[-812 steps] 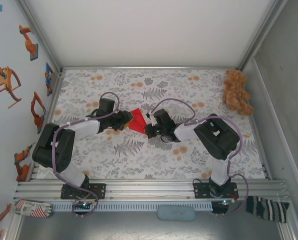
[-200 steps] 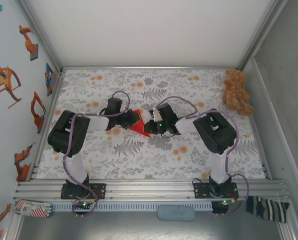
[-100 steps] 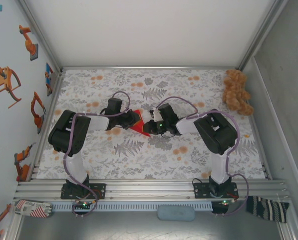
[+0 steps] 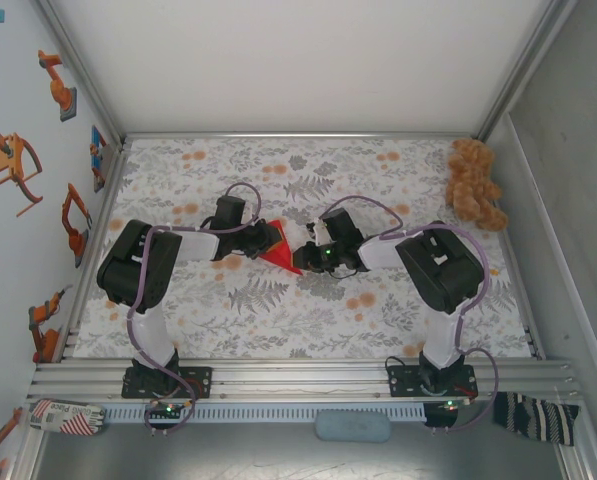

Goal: Fold a paper plane with a square sheet of paper (pick it up from the middle)
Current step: Fourth fold the wing at the center of the table.

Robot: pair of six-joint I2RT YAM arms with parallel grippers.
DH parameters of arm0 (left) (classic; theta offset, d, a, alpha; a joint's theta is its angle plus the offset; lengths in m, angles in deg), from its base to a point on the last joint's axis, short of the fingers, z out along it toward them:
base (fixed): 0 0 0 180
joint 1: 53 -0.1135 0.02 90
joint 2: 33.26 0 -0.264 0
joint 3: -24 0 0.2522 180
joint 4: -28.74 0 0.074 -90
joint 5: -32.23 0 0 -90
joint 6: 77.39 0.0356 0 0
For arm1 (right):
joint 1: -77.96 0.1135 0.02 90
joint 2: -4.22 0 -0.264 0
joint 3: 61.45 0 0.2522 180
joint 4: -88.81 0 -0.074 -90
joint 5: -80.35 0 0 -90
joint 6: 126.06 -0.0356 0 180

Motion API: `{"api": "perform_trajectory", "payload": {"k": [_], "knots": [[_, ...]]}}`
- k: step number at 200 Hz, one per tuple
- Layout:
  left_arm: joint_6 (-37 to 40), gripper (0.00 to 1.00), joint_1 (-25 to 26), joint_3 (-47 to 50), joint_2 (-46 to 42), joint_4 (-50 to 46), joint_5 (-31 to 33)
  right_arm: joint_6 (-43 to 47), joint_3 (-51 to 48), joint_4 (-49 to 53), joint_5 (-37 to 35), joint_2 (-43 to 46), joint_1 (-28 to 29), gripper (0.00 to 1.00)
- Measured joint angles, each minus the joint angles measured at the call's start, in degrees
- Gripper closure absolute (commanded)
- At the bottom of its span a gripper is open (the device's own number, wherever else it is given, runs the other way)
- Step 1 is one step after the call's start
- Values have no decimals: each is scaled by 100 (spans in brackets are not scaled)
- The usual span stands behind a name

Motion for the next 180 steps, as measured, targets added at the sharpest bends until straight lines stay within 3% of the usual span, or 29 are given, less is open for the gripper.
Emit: {"api": "perform_trajectory", "payload": {"k": [49,98,180], "knots": [[0,85,0,0,0,0,-44,-20,-4,50,33,33,-7,78],[2,85,0,0,0,-2,-57,-48,-4,243,-44,369,-7,70],[20,85,0,0,0,-4,-74,-37,13,372,35,343,-7,78]]}}
